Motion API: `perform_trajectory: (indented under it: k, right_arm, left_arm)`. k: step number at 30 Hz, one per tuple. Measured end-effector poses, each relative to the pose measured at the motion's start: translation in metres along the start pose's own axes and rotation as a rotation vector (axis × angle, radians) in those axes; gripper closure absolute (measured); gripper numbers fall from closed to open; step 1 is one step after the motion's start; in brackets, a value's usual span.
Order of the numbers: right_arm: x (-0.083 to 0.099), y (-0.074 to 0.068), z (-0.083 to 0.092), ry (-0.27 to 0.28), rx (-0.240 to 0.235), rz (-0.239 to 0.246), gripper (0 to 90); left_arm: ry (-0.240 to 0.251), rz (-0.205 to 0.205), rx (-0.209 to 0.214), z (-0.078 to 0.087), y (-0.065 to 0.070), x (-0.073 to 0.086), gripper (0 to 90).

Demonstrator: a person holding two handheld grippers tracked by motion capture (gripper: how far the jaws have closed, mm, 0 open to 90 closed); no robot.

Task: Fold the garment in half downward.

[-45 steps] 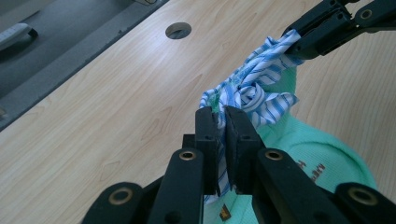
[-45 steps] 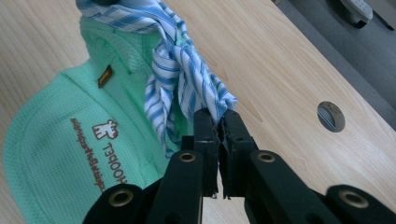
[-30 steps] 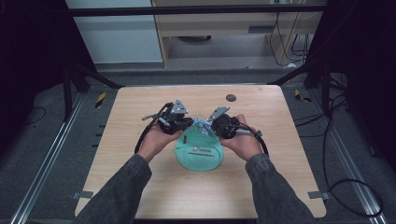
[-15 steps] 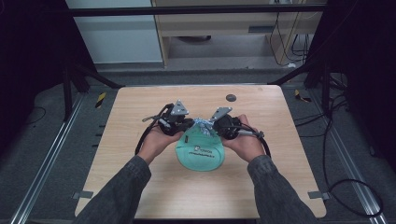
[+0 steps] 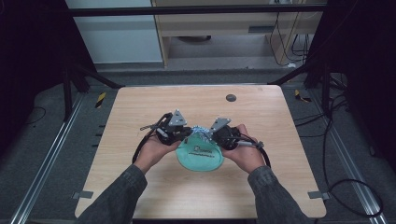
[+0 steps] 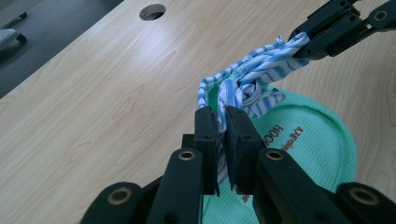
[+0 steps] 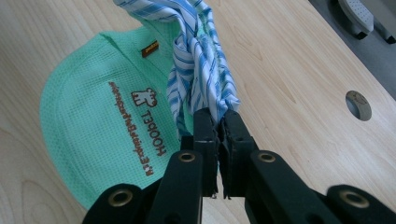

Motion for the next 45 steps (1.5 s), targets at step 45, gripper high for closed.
perform_trajectory:
  k: [45]
  right_arm:
    - [0.027, -0.038, -0.006, -0.025, -0.076, 0.041, 86.1]
  left_arm:
    - [-0.041, -0.006, 0.072, 0.008, 0.031, 0.052, 84.5]
Point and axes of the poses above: each handheld gripper's, and its own axes: z roughly backward along the jaws, x roughly out of its underside, y roughly to its right, the point moved 6 cm from there along -z, roughly forward along the jaws, and after that the axes turned 3 degrees about -x, right-handed, at the moved point
